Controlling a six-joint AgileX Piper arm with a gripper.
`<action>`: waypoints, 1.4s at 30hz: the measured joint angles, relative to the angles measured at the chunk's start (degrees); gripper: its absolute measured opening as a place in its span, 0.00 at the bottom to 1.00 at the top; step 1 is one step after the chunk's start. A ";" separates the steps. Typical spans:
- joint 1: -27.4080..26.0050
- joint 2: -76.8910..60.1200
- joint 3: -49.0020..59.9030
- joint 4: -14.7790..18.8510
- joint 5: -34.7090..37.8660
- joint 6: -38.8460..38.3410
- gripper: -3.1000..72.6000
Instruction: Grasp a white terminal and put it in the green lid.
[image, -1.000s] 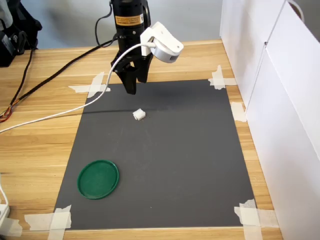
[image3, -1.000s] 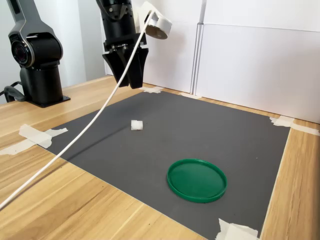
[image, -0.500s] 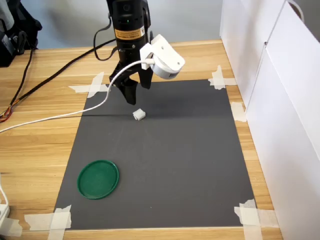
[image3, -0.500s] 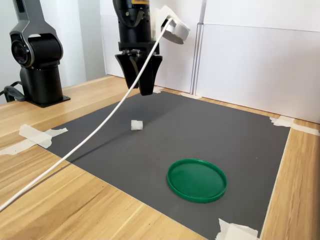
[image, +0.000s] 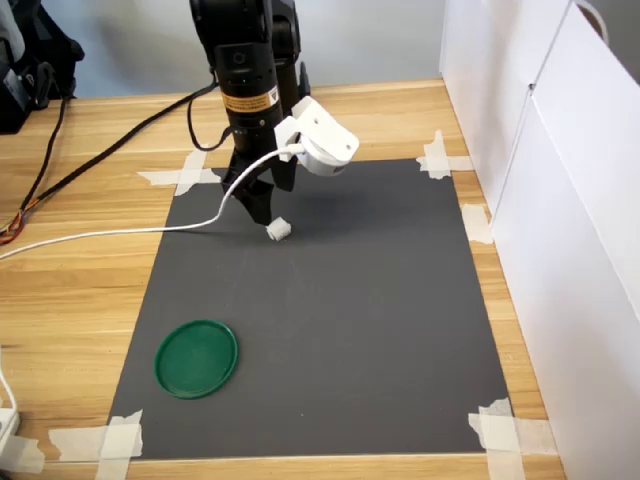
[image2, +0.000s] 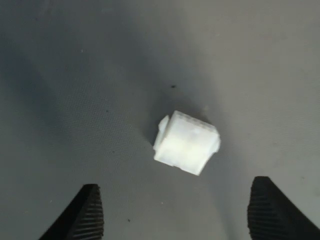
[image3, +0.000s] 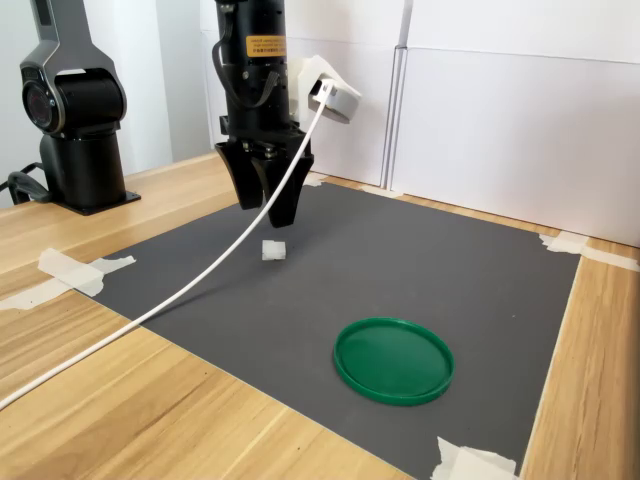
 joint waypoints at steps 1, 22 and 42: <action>0.00 0.00 0.84 -0.35 -1.13 -0.23 0.97; 0.00 6.54 2.47 -1.39 -8.92 0.20 0.96; 0.00 6.29 1.54 -1.39 -7.18 3.02 0.49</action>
